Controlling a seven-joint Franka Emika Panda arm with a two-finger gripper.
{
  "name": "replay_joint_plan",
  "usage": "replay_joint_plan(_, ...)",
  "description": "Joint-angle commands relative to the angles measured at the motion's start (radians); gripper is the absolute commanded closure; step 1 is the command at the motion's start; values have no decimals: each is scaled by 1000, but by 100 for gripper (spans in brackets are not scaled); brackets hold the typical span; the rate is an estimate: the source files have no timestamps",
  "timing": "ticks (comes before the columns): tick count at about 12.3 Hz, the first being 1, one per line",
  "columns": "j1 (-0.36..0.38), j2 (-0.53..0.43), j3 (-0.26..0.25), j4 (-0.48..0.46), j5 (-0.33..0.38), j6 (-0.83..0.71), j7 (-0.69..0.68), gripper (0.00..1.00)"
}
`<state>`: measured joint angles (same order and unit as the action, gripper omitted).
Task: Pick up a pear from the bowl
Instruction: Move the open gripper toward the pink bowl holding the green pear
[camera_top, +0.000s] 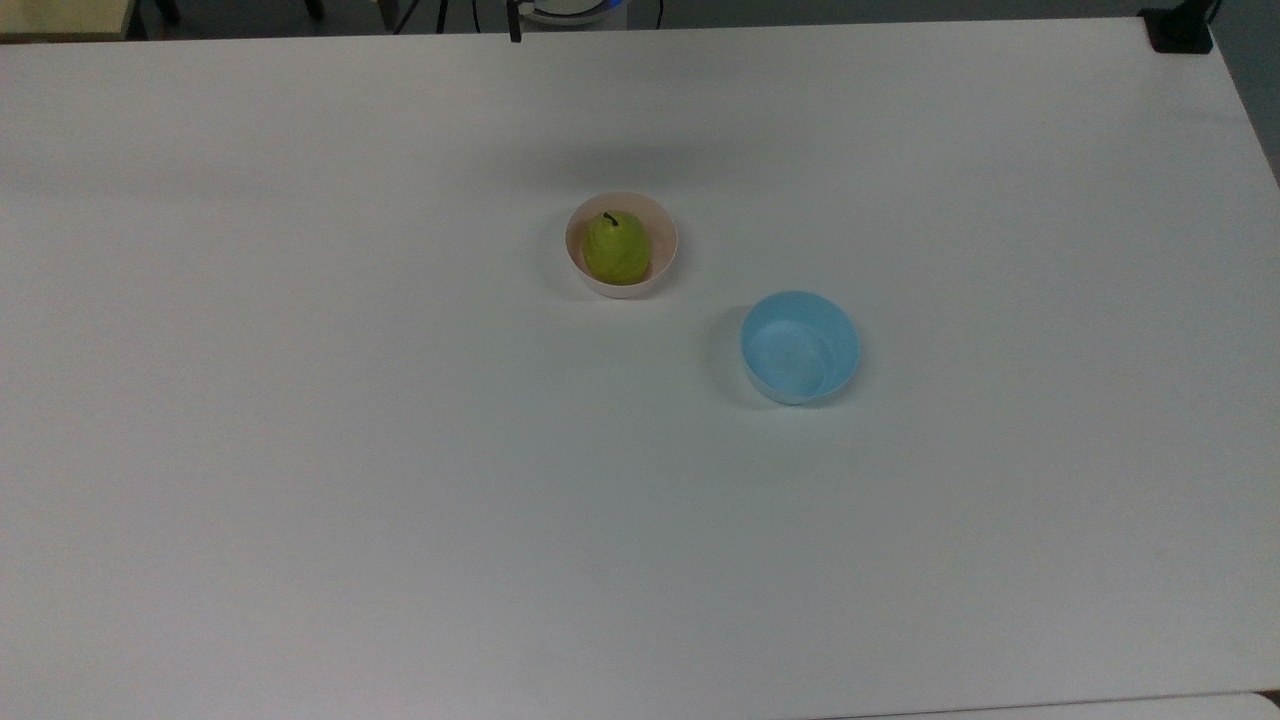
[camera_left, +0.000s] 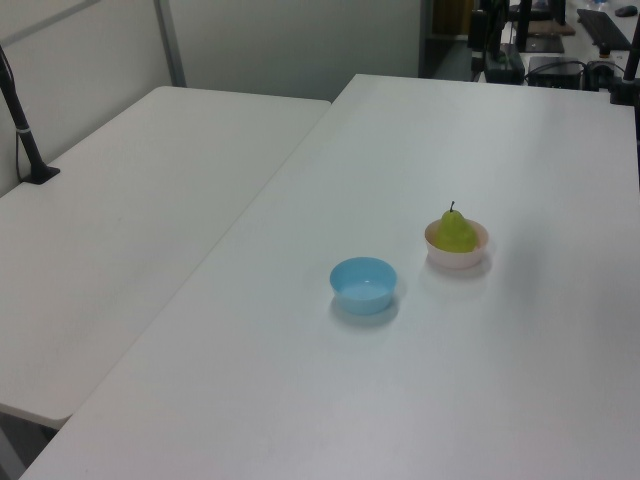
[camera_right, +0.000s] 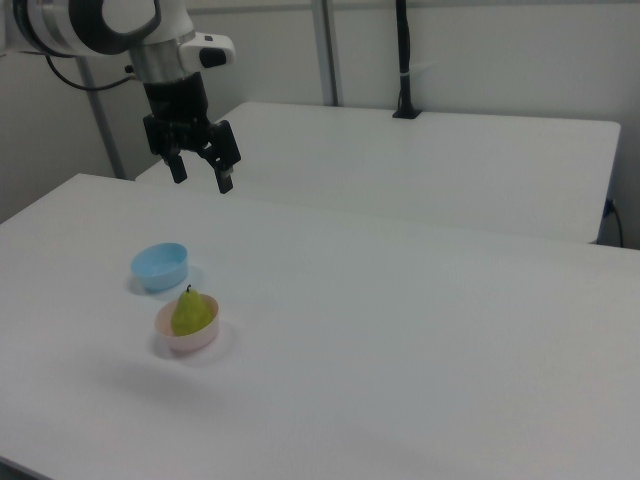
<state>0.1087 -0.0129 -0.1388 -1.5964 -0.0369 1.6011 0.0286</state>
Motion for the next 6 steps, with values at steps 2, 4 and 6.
replay_joint_plan(2, -1, -2, 2, 0, 0, 11, 17, 0)
replay_joint_plan(4, -1, -2, 2, -2, 0, 14, 17, 0)
replay_joint_plan(6, -1, -2, 2, -4, 2, 14, 13, 0)
